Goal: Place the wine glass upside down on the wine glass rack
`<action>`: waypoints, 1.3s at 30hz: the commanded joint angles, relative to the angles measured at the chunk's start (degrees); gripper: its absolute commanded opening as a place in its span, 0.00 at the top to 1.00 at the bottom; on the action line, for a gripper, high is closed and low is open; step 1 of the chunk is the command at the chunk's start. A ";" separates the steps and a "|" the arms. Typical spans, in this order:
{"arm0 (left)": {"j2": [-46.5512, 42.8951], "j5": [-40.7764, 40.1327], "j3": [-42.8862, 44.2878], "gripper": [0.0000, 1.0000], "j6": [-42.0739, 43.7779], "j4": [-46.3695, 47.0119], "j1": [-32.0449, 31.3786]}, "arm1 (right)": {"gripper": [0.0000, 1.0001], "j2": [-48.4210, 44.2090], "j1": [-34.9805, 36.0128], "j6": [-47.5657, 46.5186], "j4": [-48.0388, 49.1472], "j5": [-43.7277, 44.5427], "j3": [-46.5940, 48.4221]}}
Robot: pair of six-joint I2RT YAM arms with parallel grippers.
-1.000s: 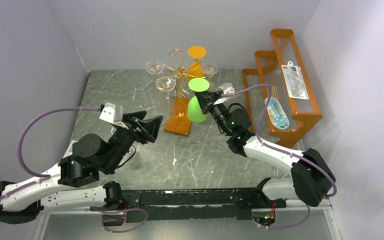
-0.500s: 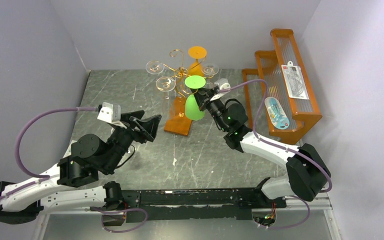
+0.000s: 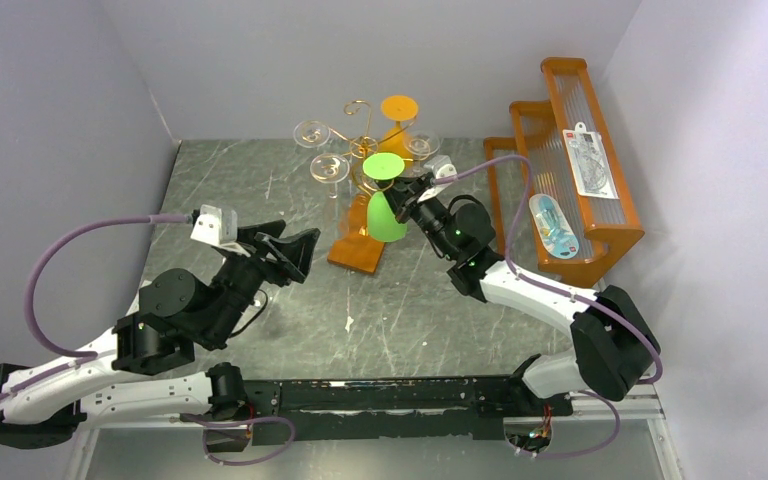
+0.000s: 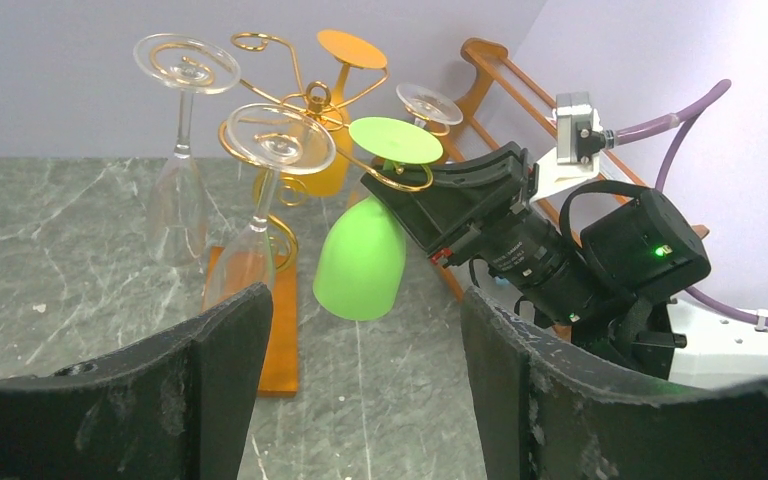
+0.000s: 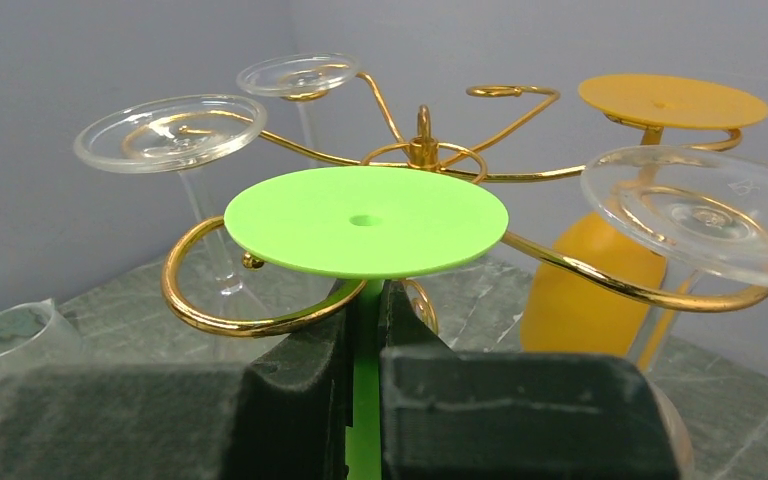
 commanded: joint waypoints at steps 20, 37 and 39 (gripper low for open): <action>-0.51 -2.61 -0.40 0.26 -0.86 -1.18 -0.27 | 1.00 1.44 -2.86 3.17 2.73 -20.31 0.87; -0.78 -3.60 -1.00 0.26 -0.78 -1.23 -0.27 | 1.00 0.85 -6.16 8.78 9.51 -31.78 -2.25; -0.87 -3.70 -1.01 0.26 -0.85 -1.19 -0.27 | 1.00 0.58 -6.47 9.22 9.94 -32.12 -2.66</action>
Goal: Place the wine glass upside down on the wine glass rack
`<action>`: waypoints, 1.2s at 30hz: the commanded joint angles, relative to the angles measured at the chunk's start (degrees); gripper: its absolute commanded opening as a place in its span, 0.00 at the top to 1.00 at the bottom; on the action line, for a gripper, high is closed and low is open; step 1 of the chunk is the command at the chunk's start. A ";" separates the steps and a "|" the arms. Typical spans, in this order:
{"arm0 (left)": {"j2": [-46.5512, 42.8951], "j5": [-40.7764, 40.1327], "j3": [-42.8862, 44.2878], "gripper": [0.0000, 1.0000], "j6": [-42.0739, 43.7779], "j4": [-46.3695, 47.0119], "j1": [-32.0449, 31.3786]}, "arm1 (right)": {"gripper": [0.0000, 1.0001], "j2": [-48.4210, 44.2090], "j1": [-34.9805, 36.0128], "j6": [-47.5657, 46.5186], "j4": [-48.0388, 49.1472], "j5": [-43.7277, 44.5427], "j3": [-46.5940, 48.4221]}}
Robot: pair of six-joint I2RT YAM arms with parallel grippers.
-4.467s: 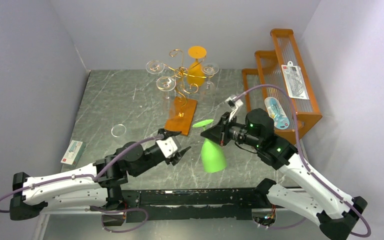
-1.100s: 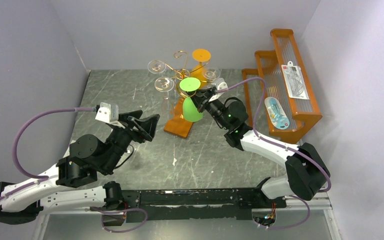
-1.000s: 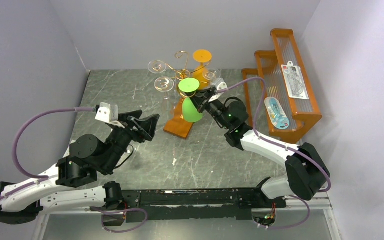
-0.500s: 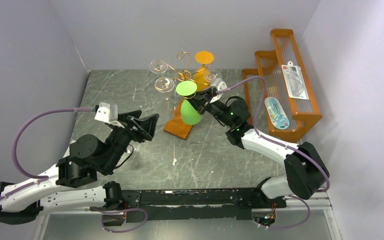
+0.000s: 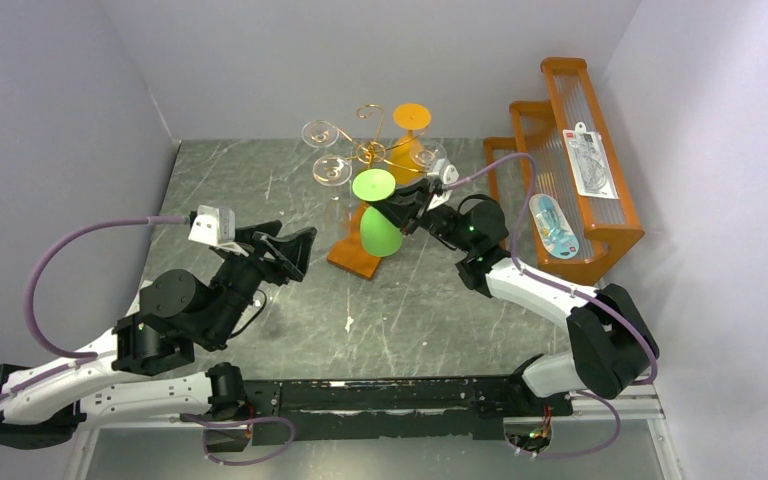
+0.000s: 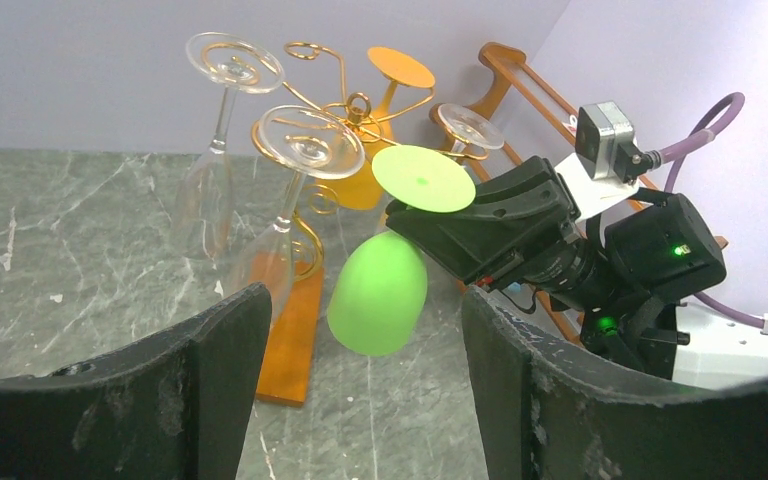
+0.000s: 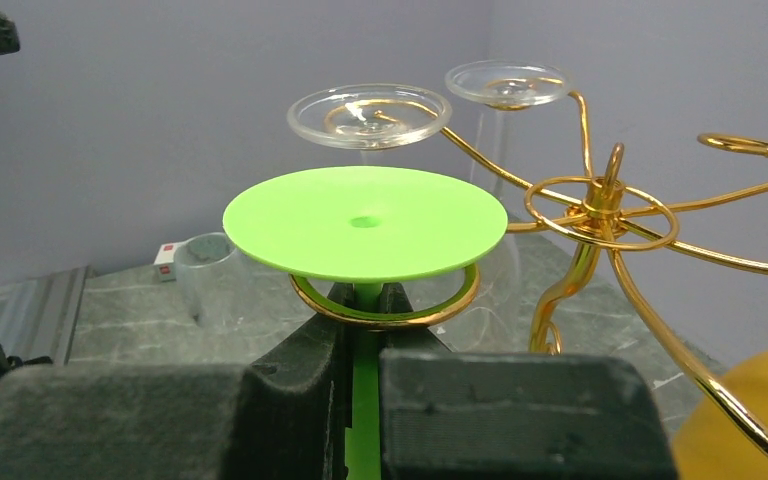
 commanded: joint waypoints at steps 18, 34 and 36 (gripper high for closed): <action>-0.32 -1.64 -0.90 0.25 -0.32 -0.50 -0.23 | 1.00 -4.18 -0.97 -1.95 4.27 -6.66 -4.42; -0.19 -1.89 -0.98 0.25 0.03 -0.22 -0.27 | 0.92 -4.35 -0.97 2.66 3.43 4.99 -4.86; -0.23 -1.93 -0.97 0.25 -0.05 -0.37 -0.27 | 0.87 -4.17 -0.90 3.37 2.10 5.35 -4.37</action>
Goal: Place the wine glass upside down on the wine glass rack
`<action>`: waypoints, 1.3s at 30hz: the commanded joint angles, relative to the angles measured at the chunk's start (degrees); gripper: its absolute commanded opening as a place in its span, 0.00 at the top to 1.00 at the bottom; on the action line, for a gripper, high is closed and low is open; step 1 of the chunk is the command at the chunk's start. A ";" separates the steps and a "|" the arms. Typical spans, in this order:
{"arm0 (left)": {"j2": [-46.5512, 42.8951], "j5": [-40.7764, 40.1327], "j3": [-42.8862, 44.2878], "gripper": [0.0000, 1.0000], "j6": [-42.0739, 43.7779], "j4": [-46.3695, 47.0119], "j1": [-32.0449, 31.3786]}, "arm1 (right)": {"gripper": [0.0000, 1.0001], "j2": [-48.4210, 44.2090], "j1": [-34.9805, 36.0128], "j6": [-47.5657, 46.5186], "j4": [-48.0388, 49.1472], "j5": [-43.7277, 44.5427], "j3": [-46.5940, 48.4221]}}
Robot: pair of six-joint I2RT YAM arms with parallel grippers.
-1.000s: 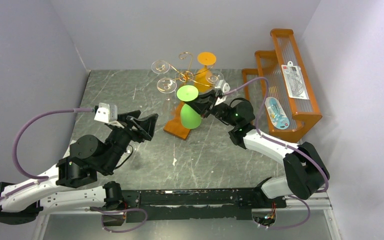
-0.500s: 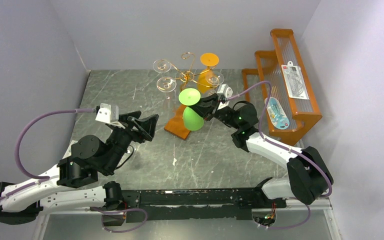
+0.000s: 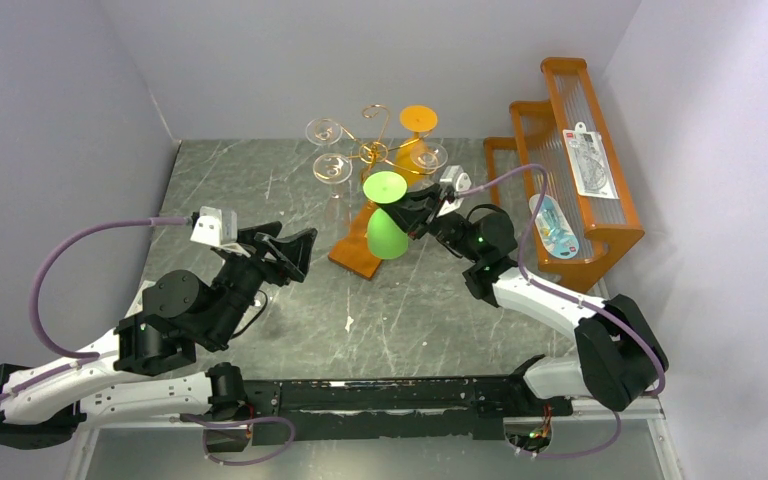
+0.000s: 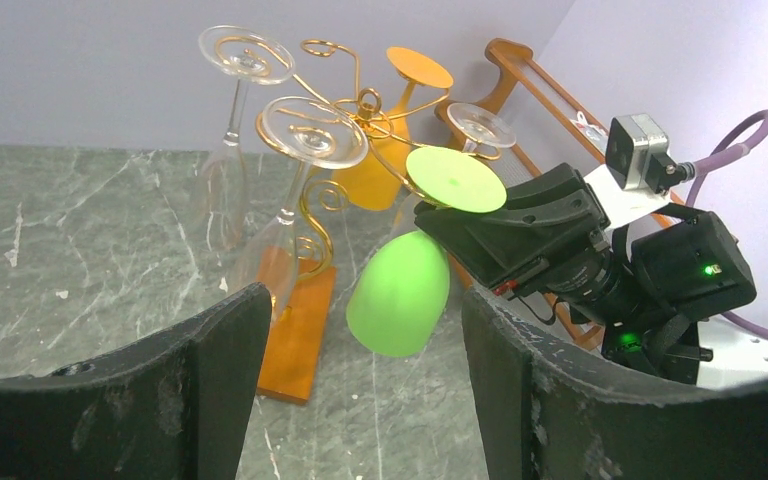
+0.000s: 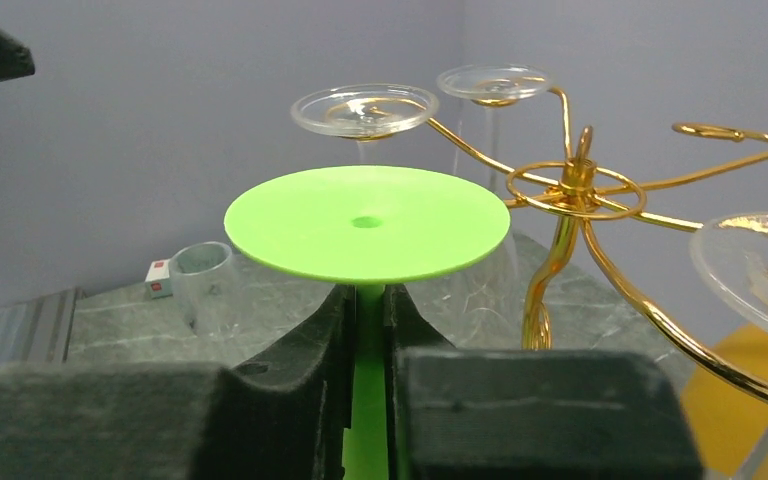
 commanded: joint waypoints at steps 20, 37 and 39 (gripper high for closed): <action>1.90 -7.78 6.81 0.21 3.38 -12.64 -0.27 | 0.49 -12.09 0.10 3.23 -13.84 2.31 -3.72; 12.77 -4.81 11.75 0.08 -32.64 -48.46 -0.20 | 0.43 -43.03 0.10 12.68 -55.97 16.14 -6.48; 13.83 -3.87 11.79 0.10 -33.63 -49.03 -0.18 | 0.43 -44.64 0.10 13.40 -58.32 16.30 -6.34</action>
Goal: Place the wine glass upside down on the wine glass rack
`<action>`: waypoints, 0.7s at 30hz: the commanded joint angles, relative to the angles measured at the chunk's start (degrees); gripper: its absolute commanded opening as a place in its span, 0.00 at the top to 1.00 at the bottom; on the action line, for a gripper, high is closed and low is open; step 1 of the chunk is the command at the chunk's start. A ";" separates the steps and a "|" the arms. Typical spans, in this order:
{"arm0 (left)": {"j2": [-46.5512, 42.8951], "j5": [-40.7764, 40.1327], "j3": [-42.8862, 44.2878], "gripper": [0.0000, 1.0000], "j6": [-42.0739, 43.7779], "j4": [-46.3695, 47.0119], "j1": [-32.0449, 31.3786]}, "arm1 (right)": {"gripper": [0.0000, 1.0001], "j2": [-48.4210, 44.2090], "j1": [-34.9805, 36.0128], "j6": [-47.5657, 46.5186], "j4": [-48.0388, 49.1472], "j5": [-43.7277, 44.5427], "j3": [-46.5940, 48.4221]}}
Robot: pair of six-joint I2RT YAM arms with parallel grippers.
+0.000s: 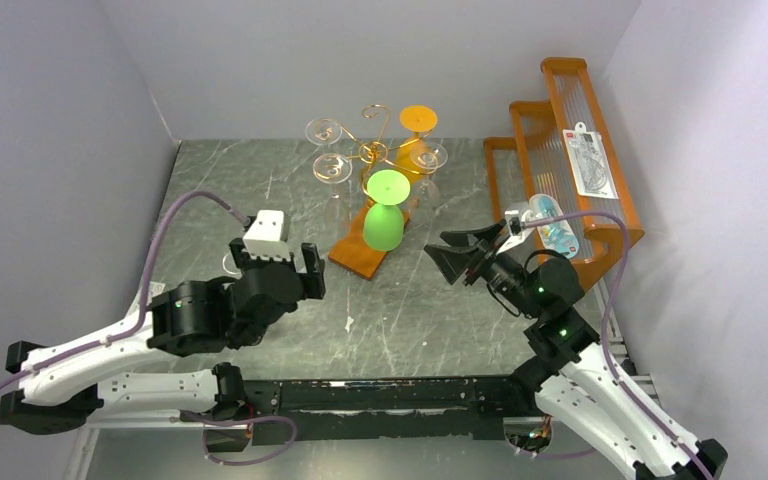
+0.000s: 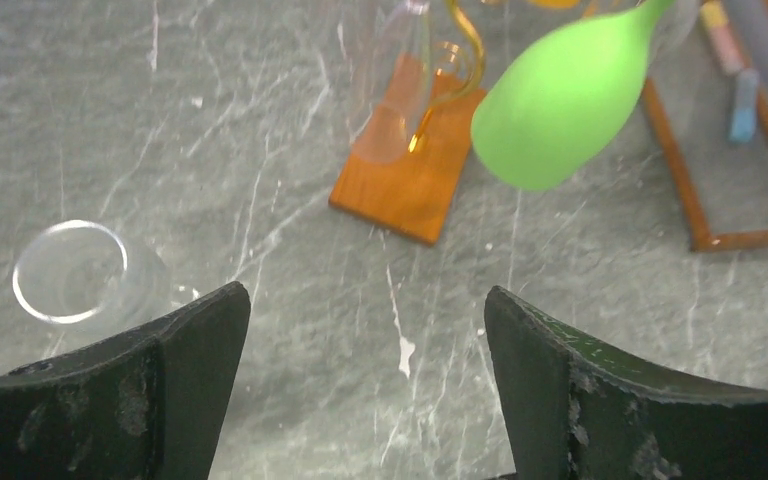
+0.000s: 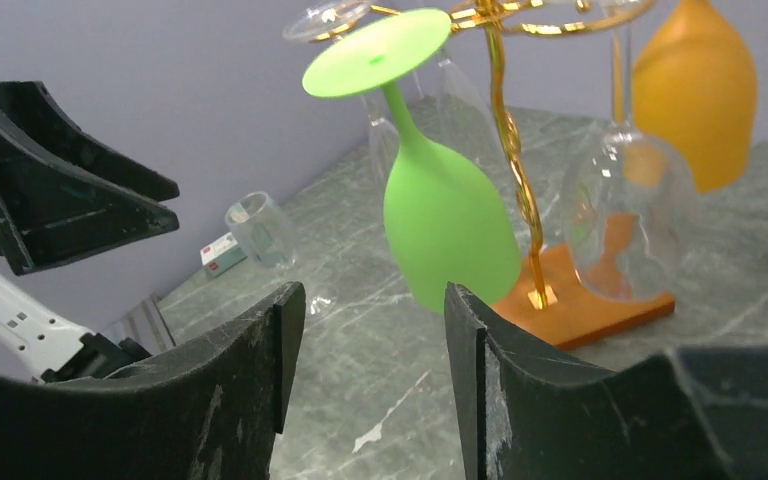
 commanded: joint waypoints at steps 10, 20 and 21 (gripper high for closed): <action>6.37 12.65 2.39 0.04 6.27 -3.98 16.43 | 0.45 -8.81 0.08 7.26 -18.32 4.49 1.17; 12.05 27.68 -0.30 0.20 15.44 3.75 39.48 | 0.46 -5.24 0.06 9.48 -13.61 3.84 0.80; 11.72 27.25 -0.36 0.20 15.65 4.13 40.46 | 0.46 -4.22 0.06 9.45 -13.51 3.40 0.91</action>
